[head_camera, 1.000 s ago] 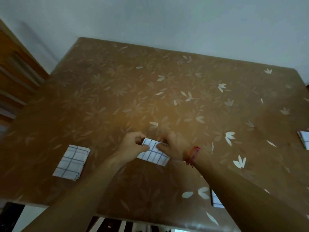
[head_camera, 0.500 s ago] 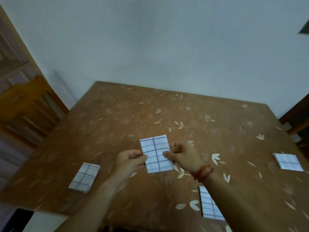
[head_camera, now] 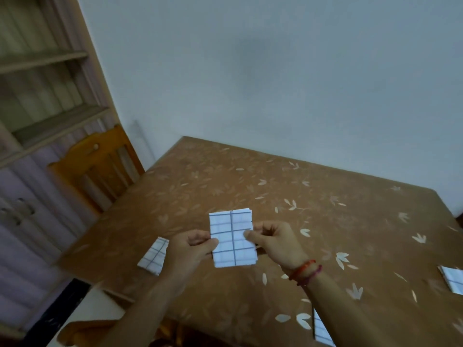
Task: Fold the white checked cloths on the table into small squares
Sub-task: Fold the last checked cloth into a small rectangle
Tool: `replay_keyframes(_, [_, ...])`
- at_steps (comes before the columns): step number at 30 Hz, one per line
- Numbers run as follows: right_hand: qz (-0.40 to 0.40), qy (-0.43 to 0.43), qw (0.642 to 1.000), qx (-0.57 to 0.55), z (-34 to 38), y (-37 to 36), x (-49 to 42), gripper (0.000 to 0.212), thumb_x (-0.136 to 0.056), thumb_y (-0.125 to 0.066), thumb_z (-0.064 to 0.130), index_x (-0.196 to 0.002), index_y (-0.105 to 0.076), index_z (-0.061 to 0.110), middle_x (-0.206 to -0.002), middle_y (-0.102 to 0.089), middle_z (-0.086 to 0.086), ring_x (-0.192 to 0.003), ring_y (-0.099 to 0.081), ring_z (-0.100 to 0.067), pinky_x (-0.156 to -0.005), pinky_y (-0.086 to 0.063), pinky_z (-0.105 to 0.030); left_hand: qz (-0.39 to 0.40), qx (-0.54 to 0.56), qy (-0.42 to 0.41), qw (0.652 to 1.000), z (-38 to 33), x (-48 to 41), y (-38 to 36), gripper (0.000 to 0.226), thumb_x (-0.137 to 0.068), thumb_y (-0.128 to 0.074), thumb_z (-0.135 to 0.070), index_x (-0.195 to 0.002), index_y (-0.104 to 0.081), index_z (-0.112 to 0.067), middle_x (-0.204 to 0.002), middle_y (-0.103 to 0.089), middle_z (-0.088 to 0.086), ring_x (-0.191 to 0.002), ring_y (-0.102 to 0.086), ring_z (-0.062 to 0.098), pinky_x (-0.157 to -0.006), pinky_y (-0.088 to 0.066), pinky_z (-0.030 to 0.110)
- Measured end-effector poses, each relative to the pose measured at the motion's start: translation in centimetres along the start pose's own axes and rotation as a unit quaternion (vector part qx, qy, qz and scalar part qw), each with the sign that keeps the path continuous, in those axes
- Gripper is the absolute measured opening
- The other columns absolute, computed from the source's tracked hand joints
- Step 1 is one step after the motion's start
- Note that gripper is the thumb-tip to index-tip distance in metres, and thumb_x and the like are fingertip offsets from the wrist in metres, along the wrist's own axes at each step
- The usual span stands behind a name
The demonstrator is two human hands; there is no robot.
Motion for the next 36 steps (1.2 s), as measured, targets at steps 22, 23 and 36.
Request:
replay_keyframes(22, [0.372,0.053,0.922,0.09,2.7,-34.2,5.8,0.004,-0.084,-0.074,0.017,-0.087,-0.075,0.014,-0.081,-0.074,-0.002,-0.077,-0.071,-0.018,-0.074,-0.059,-0.039,-0.321,0.148,0.053,0.934,7.5,17.3,28.1,0.008,-0.083,-0.068,-0.001,-0.088,-0.073,0.001,-0.089,-0.074,0.014,-0.086,-0.07,0.03,-0.078,-0.057,0.037])
replay_keyframes(23, [0.374,0.06,0.921,0.091,2.9,-35.6,6.1,0.002,-0.083,-0.074,0.016,-0.084,-0.076,0.017,-0.082,-0.075,-0.002,-0.079,-0.071,-0.019,-0.076,-0.059,-0.041,-0.329,0.153,0.051,0.93,7.8,17.8,29.1,0.009,-0.084,-0.067,-0.001,-0.09,-0.073,0.001,-0.09,-0.074,0.014,-0.086,-0.07,0.029,-0.079,-0.057,0.037])
replay_keyframes(36, [0.406,0.027,0.908,0.099,4.0,-52.8,8.7,0.006,-0.087,-0.07,0.011,-0.091,-0.075,0.013,-0.089,-0.076,-0.006,-0.085,-0.072,-0.024,-0.076,-0.06,-0.044,-0.328,0.196,0.055,0.922,13.1,17.6,45.9,0.007,-0.084,-0.068,-0.002,-0.085,-0.071,0.004,-0.09,-0.071,0.02,-0.089,-0.068,0.036,-0.079,-0.058,0.046])
Point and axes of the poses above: each hand's wrist, its own x-axis away from the middle knuckle, its own y-axis out of the back of the hand, z = x × y, the point moved 9 cm from there along -x, towards the middle knuckle
